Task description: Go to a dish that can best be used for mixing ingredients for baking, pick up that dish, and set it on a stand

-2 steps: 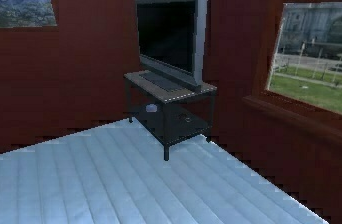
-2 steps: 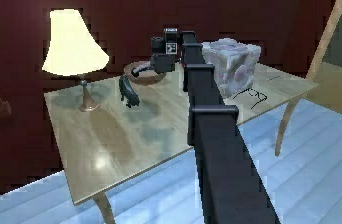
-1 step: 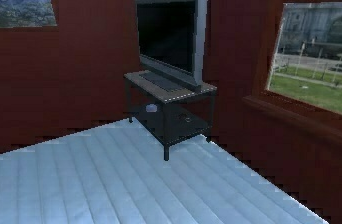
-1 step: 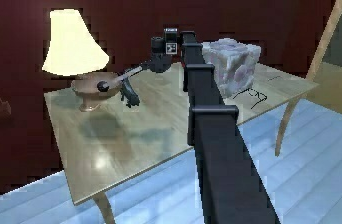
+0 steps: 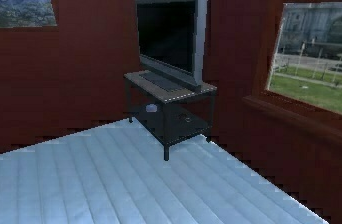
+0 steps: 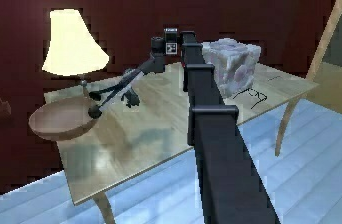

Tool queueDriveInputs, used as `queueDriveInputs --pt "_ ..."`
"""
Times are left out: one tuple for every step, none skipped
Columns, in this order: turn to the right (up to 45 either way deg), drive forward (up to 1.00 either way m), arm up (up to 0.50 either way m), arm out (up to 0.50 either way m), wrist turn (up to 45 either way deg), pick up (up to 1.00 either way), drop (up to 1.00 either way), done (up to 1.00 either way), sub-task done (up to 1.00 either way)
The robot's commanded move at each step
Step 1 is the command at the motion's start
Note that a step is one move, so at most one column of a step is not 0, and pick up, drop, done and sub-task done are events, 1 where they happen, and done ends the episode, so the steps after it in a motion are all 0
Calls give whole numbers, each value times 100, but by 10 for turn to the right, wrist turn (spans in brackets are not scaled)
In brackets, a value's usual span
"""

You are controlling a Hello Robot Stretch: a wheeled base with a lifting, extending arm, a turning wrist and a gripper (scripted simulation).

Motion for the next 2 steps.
queueDriveInputs --pt "0 0 0 0 -210 0 0 0 0" --pt "0 0 0 -48 0 0 0 0 0"
